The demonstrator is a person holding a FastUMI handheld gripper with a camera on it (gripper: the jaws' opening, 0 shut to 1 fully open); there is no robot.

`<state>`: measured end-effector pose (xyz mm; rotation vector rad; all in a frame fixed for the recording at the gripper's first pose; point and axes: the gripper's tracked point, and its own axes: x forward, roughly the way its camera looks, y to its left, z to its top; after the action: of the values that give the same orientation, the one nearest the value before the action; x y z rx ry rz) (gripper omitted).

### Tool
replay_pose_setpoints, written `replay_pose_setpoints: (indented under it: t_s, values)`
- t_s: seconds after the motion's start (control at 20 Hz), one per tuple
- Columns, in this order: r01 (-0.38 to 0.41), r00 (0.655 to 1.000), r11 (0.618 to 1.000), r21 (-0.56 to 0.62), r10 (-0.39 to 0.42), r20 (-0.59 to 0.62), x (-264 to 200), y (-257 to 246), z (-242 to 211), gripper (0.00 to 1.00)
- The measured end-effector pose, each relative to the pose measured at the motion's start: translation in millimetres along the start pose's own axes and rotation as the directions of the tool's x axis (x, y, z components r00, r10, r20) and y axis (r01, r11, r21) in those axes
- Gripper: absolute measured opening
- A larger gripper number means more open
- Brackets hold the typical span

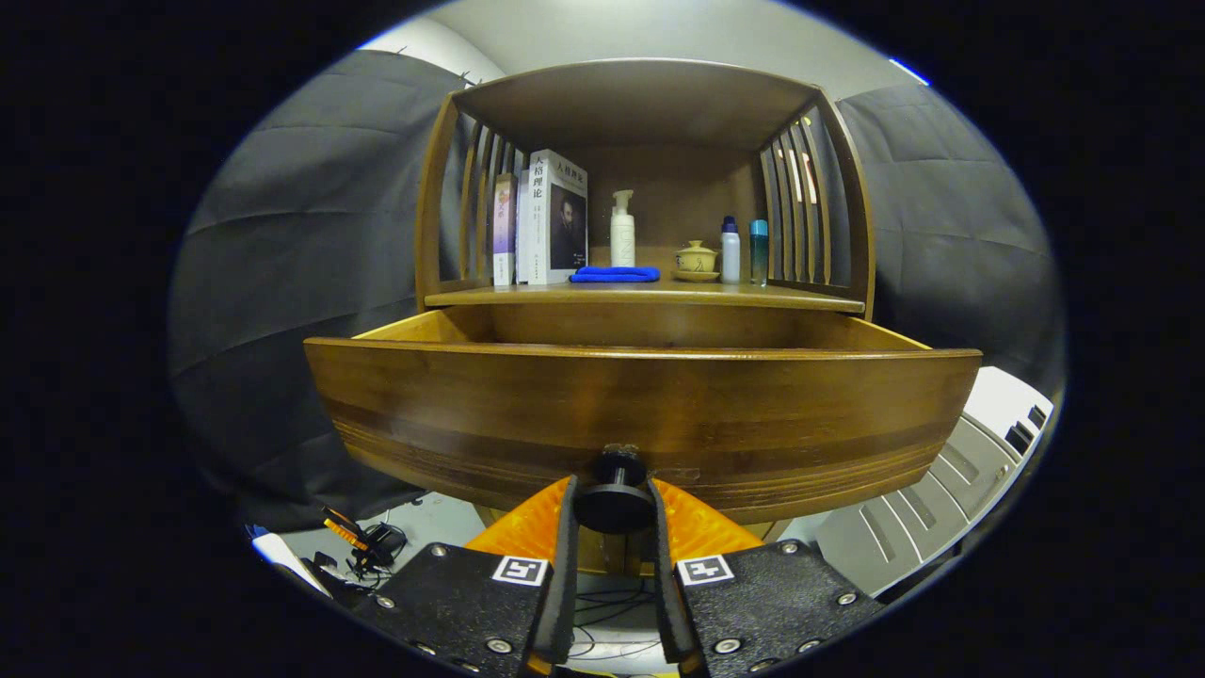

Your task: Pull open the drawer, take out the items inside it, and place them on the countertop above the cabinet.

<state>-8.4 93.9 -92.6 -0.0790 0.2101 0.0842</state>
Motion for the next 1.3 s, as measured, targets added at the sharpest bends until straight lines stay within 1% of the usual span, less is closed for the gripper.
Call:
replay_pose_setpoints:
  t_s: [0.3, 0.5, 0.6, 0.7, 0.75, 0.8, 0.85, 1.05, 1.2, 1.3]
  values:
    - [-0.037, 0.999, 0.999, -0.014, 0.037, -0.012, -20, 6, -7, 0.36]
    - [-0.056, 0.998, 0.998, -0.018, 0.055, -0.019, -22, 6, -6, 0.37]
    - [-0.056, 0.996, 0.996, -0.063, 0.060, 0.059, -26, 4, 14, 0.46]
    - [-0.031, 0.982, 0.991, -0.128, 0.054, 0.181, -35, -4, 56, 0.54]
    - [-0.033, 0.973, 0.991, -0.127, 0.061, 0.221, -39, -4, 71, 0.58]
    - [-0.034, 0.970, 0.994, -0.104, 0.058, 0.235, -40, -9, 81, 0.62]
    - [-0.038, 0.970, 0.996, -0.077, 0.056, 0.235, -41, -13, 90, 0.66]
    - [-0.002, 0.979, 1.000, -0.015, 0.005, 0.205, -25, -42, 123, 0.81]
    - [-0.007, 0.989, 1.000, 0.003, 0.006, 0.149, -3, -58, 135, 0.93]
    - [-0.012, 0.997, 1.000, 0.012, 0.011, 0.077, 16, -69, 138, 0.93]
